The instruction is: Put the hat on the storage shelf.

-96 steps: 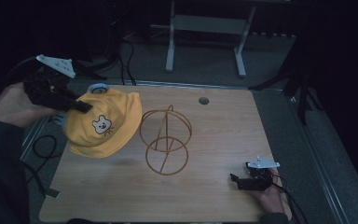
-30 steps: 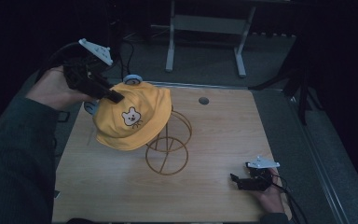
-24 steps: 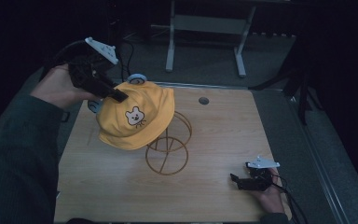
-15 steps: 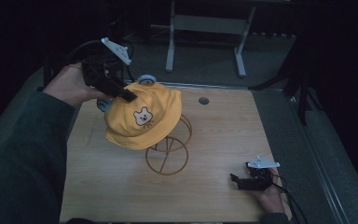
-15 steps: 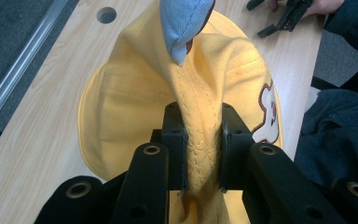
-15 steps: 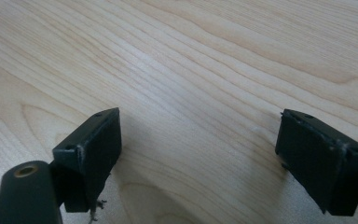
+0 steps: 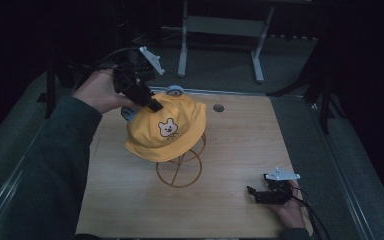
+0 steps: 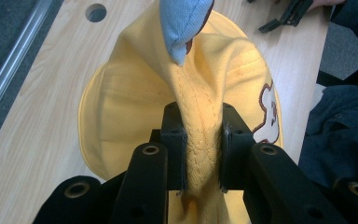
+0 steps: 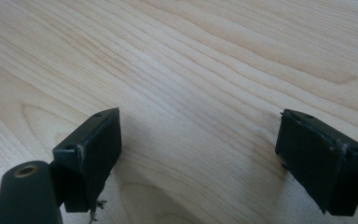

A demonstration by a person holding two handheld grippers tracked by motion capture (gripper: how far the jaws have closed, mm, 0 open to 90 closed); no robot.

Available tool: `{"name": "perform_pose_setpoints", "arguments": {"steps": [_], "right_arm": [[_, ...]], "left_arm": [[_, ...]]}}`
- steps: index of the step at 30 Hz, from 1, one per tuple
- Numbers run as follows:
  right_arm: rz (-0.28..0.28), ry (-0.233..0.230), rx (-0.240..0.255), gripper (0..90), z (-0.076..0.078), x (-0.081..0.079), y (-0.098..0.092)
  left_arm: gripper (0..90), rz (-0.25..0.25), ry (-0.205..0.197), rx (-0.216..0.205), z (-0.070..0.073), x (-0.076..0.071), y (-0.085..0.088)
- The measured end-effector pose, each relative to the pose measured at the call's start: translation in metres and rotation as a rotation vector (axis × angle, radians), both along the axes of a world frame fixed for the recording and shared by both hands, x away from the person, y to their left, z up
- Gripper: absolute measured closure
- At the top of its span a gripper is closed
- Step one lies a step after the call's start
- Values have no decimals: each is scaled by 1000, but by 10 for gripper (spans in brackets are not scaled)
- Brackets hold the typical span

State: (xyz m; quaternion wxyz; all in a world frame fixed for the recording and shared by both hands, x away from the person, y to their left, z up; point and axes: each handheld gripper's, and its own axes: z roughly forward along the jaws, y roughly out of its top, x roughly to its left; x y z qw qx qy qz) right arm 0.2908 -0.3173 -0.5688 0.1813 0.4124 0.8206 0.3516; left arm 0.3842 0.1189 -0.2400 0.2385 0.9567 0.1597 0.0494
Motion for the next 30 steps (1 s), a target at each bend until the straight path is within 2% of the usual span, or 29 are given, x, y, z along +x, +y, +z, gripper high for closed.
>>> {"name": "perform_pose_setpoints", "arguments": {"steps": [4,6,13,15,18,19,21,27,29,30], "right_arm": [[1,1,0,143,0,0,0],[1,1,0,143,0,0,0],[3,2,1,143,0,0,0],[5,1,0,143,0,0,0],[5,1,1,143,0,0,0],[6,1,0,143,0,0,-1],[6,1,0,143,0,0,-1],[6,1,0,143,0,0,-1],[6,1,0,143,0,0,-1],[7,1,0,143,0,0,-1]], "left_arm": [[750,-2,2,13,-4,4,-10],[744,6,-5,33,-7,6,-17],[706,-10,-10,65,-22,10,-44],[645,-7,-20,66,-26,10,-50],[512,7,-54,95,-30,8,-55],[499,8,-62,94,-30,8,-55],[490,14,-82,78,-27,6,-53],[512,14,-121,-24,-11,-4,-39],[523,19,-125,-35,-9,-5,-37],[523,33,-133,-58,-6,-8,-29]]}}
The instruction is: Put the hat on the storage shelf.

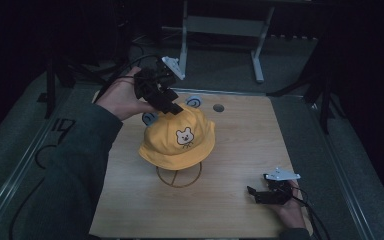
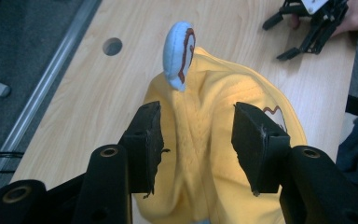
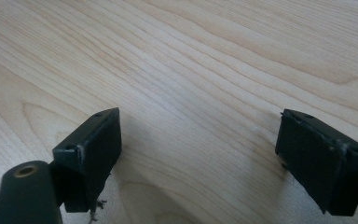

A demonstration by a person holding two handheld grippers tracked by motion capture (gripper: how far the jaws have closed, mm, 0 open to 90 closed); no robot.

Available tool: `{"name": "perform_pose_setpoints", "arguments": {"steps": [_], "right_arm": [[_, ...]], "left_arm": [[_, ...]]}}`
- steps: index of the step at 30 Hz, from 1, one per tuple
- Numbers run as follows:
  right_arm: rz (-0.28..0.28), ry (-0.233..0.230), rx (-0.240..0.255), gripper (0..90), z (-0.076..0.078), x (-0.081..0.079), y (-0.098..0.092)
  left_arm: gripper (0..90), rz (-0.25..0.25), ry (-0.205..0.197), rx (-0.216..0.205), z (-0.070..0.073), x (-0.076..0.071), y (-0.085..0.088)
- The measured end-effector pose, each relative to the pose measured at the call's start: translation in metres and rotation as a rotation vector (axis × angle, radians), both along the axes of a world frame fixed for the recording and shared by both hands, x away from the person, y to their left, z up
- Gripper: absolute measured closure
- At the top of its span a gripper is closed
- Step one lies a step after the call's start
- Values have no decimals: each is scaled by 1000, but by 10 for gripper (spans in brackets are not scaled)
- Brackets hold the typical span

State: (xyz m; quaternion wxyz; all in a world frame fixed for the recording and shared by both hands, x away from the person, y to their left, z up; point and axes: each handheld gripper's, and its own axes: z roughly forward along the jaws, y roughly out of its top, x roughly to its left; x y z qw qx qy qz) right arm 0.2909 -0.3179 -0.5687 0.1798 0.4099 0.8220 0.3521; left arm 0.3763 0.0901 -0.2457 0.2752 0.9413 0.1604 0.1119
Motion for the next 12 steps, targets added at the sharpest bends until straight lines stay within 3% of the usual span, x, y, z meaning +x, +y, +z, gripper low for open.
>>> {"name": "perform_pose_setpoints", "arguments": {"steps": [12], "right_arm": [[0,0,0,143,0,0,0]], "left_arm": [[486,61,25,-75,-6,7,28]]}}
